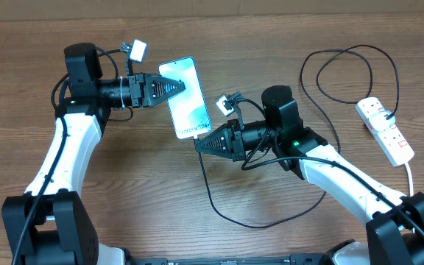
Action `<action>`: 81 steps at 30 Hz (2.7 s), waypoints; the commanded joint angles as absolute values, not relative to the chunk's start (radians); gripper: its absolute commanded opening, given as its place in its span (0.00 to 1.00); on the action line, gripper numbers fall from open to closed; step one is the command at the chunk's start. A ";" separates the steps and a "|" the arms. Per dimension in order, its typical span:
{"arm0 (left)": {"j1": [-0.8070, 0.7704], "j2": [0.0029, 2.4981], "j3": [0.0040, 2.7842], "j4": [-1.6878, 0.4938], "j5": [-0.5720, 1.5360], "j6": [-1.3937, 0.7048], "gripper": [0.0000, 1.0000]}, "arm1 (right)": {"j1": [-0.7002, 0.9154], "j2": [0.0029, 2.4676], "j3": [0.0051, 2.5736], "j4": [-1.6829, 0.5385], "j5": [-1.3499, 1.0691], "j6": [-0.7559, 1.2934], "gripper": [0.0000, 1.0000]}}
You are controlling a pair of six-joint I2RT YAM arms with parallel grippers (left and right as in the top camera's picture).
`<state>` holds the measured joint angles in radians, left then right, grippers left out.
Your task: Plug charger to phone and switch on socket
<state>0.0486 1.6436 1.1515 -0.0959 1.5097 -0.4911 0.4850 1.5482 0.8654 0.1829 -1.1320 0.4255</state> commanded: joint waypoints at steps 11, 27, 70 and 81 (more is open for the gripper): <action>0.008 1.635 1.158 -0.105 1.581 -0.443 0.04 | 0.476 1.549 0.884 0.223 -0.984 0.418 0.04; -0.001 1.635 1.158 -0.105 1.583 -0.415 0.04 | 0.408 1.552 0.884 0.228 -1.060 0.357 0.04; -0.051 1.635 1.063 -0.107 1.583 -0.342 0.04 | 0.391 1.572 0.886 0.120 -1.192 0.302 0.13; -0.040 1.636 1.063 -0.078 1.561 -0.313 0.04 | 0.391 1.571 0.886 0.064 -1.192 0.314 0.47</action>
<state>-0.0395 1.6436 1.0664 -0.0834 1.5311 -0.3481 0.3988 1.5795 0.8631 0.0704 -1.1995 0.3313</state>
